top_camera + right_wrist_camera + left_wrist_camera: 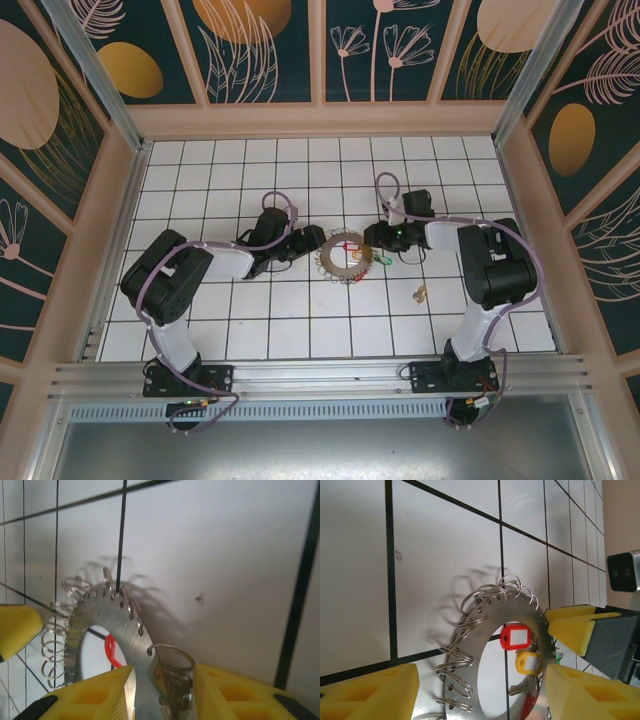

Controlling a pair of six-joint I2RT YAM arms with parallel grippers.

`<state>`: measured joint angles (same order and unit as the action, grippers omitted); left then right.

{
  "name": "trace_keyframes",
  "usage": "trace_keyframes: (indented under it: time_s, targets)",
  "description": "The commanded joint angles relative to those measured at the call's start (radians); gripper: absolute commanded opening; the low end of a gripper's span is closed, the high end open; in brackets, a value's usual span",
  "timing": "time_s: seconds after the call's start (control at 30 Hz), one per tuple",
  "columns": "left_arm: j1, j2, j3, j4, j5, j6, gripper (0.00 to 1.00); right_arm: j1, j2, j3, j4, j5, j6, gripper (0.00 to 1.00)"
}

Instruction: Put the keys on the keyring

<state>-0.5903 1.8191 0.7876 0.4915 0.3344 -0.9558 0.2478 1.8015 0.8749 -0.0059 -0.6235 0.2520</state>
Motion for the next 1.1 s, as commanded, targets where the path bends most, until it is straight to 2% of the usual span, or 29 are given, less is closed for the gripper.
trace_keyframes:
  time_s: [0.0, 0.53, 0.6, 0.87, 1.07]
  targets:
    - [-0.007, 0.018, 0.032, -0.024, 0.027, -0.002, 0.67, 0.013, 0.013, 0.0, -0.028, -0.058, -0.027, 0.34]
    - [-0.007, 0.095, 0.085, -0.05, 0.07, 0.011, 0.65, 0.011, 0.073, 0.006, -0.001, -0.174, -0.045, 0.3]
    - [-0.007, 0.098, 0.087, -0.053, 0.069, 0.013, 0.65, 0.011, 0.076, 0.011, -0.002, -0.179, -0.046, 0.21]
    - [-0.008, 0.066, 0.085, -0.083, 0.015, 0.035, 0.66, -0.002, 0.037, -0.003, 0.014, -0.199, -0.032, 0.04]
    - [-0.007, -0.022, 0.075, -0.167, -0.125, 0.078, 0.76, -0.026, -0.047, -0.041, 0.058, -0.222, 0.012, 0.0]
